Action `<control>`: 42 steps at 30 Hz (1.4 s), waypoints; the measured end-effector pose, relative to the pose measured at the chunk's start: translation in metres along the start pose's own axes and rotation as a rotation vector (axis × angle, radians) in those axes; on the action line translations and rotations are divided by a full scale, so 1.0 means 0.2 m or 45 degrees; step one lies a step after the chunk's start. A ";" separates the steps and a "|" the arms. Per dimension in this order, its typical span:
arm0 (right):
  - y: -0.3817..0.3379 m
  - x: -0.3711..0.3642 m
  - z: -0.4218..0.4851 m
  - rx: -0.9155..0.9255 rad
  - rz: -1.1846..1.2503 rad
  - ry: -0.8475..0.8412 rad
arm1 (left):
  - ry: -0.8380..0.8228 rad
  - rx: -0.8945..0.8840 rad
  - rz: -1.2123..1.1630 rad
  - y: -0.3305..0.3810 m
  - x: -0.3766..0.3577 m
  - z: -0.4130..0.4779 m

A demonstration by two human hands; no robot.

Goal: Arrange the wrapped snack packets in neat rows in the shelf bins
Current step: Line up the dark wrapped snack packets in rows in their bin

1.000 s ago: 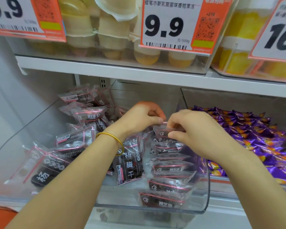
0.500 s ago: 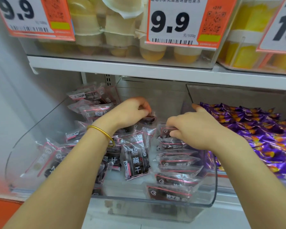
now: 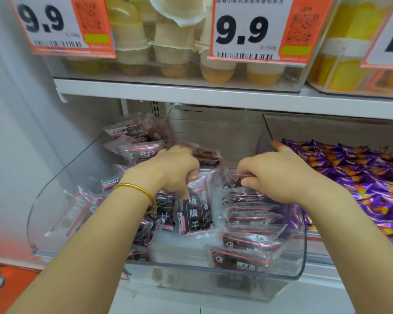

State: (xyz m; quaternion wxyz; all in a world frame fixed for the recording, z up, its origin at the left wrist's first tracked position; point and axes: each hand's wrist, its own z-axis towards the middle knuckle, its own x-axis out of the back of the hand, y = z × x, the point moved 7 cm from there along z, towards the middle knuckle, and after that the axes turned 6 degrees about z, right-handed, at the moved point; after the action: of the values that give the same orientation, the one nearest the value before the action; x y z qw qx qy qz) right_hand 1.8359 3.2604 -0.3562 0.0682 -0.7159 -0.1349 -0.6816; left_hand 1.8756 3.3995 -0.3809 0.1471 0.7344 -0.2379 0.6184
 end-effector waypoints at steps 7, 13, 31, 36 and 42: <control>-0.01 0.01 -0.01 0.003 -0.007 0.013 | 0.464 0.088 -0.505 -0.10 0.25 -0.07; 0.00 0.00 0.00 0.010 0.022 0.013 | 0.156 0.111 -0.265 -0.02 0.09 0.03; 0.01 0.00 -0.01 0.014 0.010 0.004 | 0.964 0.220 -0.625 -0.03 0.34 -0.07; 0.00 0.01 -0.01 0.032 -0.013 0.006 | 1.222 0.382 -0.658 -0.10 0.39 -0.09; 0.00 0.00 -0.01 0.036 0.021 0.019 | 1.007 0.109 -0.794 0.06 0.32 0.07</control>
State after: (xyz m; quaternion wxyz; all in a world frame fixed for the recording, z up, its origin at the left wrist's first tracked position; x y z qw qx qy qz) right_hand 1.8339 3.2590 -0.3561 0.0849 -0.7108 -0.1382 -0.6845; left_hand 1.8881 3.3721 -0.3213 0.3735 0.4854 0.0922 0.7851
